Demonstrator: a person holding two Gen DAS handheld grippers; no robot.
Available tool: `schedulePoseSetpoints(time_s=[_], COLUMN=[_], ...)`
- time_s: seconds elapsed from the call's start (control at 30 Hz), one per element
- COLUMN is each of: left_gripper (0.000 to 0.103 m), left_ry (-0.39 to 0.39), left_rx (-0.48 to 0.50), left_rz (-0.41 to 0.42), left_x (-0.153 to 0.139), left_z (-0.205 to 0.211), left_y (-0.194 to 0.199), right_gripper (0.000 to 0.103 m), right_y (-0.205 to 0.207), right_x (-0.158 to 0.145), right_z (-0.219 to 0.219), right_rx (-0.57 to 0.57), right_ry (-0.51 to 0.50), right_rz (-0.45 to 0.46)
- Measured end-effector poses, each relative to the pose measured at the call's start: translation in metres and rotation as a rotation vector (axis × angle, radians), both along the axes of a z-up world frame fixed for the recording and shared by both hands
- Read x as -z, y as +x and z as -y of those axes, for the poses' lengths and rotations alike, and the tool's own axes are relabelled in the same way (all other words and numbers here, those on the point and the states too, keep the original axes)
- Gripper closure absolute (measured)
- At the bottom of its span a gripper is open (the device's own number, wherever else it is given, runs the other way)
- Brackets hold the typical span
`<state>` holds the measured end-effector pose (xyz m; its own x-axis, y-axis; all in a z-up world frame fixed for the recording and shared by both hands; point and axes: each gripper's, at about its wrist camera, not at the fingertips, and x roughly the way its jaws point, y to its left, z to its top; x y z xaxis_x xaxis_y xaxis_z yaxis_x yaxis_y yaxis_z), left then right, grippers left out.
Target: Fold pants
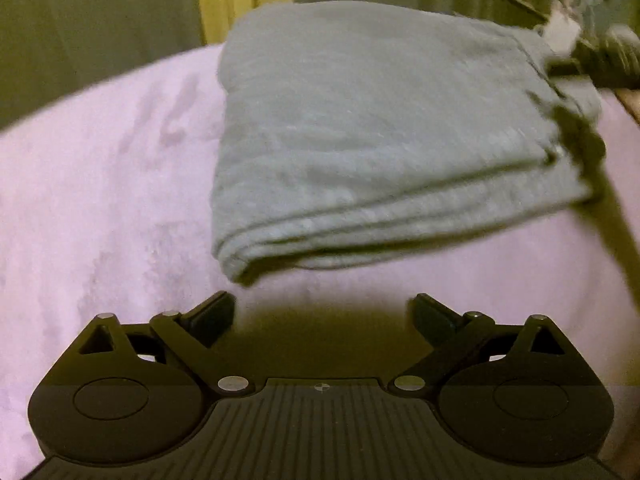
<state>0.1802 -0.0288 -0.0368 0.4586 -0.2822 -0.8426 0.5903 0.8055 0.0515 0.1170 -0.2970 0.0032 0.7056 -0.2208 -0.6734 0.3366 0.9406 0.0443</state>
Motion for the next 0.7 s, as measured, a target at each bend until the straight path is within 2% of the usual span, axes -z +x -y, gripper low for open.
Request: schedulePoseSetpoints(time_s=[0.07,0.2,0.37,0.43,0.5,0.6,0.7], left_gripper=[0.003,0.003,0.003,0.003,0.003,0.003,0.003], left_ry=[-0.010,-0.093,-0.242,-0.320,-0.395,-0.440,-0.449], left_rx=[-0.020,-0.152,-0.348,-0.411,-0.473,-0.521,-0.555], left_rz=[0.013,0.026,0.084,0.068,0.055,0.034,0.003], left_x=[-0.001,-0.014,-0.046,-0.054,-0.058,-0.055,-0.050], left_z=[-0.002,-0.026,-0.079,-0.098,-0.117,-0.131,-0.132], left_y=[-0.008,-0.020,-0.033,-0.038,-0.045,-0.053,-0.055], right_gripper=[0.005,0.005,0.005,0.005,0.005,0.005,0.005], right_y=[0.007,0.027,0.006,-0.007,-0.015,-0.020,-0.025], right_x=[0.000,0.015,0.037,0.045,0.043,0.035,0.017], right_z=[-0.017,-0.043,-0.091,-0.093,-0.082,-0.058,-0.049], right_rx=[-0.026,-0.066,-0.196,-0.208,-0.172,-0.065,-0.001], right_ry=[-0.005,-0.012,-0.297,-0.362,-0.291,-0.138,-0.029], right_rz=[0.014,-0.055,-0.142,-0.127,-0.139,-0.156,-0.078])
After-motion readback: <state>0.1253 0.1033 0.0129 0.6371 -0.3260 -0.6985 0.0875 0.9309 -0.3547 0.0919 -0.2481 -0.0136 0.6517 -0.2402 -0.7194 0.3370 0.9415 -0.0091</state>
